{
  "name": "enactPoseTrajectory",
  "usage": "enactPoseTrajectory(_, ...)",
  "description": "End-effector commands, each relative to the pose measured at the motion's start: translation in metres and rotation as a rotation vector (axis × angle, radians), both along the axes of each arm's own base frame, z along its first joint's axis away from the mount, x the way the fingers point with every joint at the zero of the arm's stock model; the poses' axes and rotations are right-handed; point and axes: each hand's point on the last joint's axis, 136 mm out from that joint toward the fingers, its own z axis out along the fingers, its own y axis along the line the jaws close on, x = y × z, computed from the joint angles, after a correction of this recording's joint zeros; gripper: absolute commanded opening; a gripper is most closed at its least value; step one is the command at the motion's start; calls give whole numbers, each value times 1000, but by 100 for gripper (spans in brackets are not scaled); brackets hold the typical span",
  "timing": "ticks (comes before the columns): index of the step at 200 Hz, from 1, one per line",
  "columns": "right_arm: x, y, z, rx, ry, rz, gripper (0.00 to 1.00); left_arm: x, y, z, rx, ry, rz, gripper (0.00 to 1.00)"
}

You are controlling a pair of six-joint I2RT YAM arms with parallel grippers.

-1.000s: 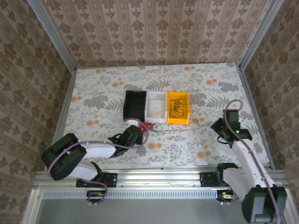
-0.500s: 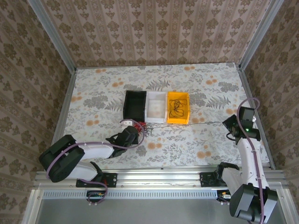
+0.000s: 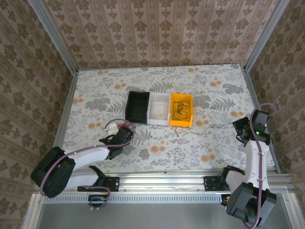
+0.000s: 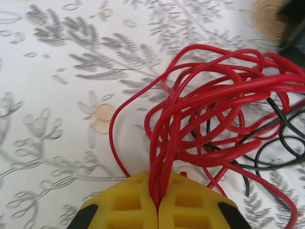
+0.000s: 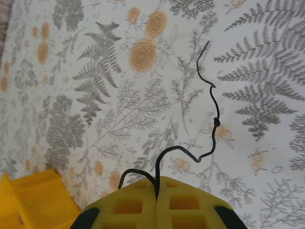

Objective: Untangle the cables

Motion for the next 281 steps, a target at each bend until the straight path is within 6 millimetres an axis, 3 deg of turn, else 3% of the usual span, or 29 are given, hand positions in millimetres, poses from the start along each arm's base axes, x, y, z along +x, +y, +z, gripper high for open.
enactPoseTrajectory(1,14,8,5,91,-80,10,0,-32,41,-7,94,134,147,0)
enactPoseTrajectory(23,20,12,5,132,-108,18,0,-34,51,4,63,113,236,0)
enactPoseTrajectory(45,28,16,14,133,-151,63,0,-24,41,17,32,65,180,0)
enactPoseTrajectory(57,35,25,25,117,-193,125,0,-12,24,22,3,34,77,0)
enactPoseTrajectory(79,49,56,61,76,-321,283,0,8,-27,36,-106,-50,-190,0)
enactPoseTrajectory(97,53,84,100,34,-445,401,0,12,-62,46,-193,-101,-357,0)
enactPoseTrajectory(114,52,112,138,13,-555,522,0,11,-79,48,-205,-113,-441,0)
enactPoseTrajectory(154,50,167,220,-18,-725,756,0,5,-91,35,-136,-84,-493,0)
enactPoseTrajectory(193,66,189,286,-84,-810,820,0,7,-102,26,-86,-51,-543,0)
enactPoseTrajectory(226,90,207,318,-85,-853,853,0,8,-110,16,-67,-12,-579,0)
enactPoseTrajectory(281,125,236,355,-126,-901,923,0,10,-115,8,-54,14,-607,0)
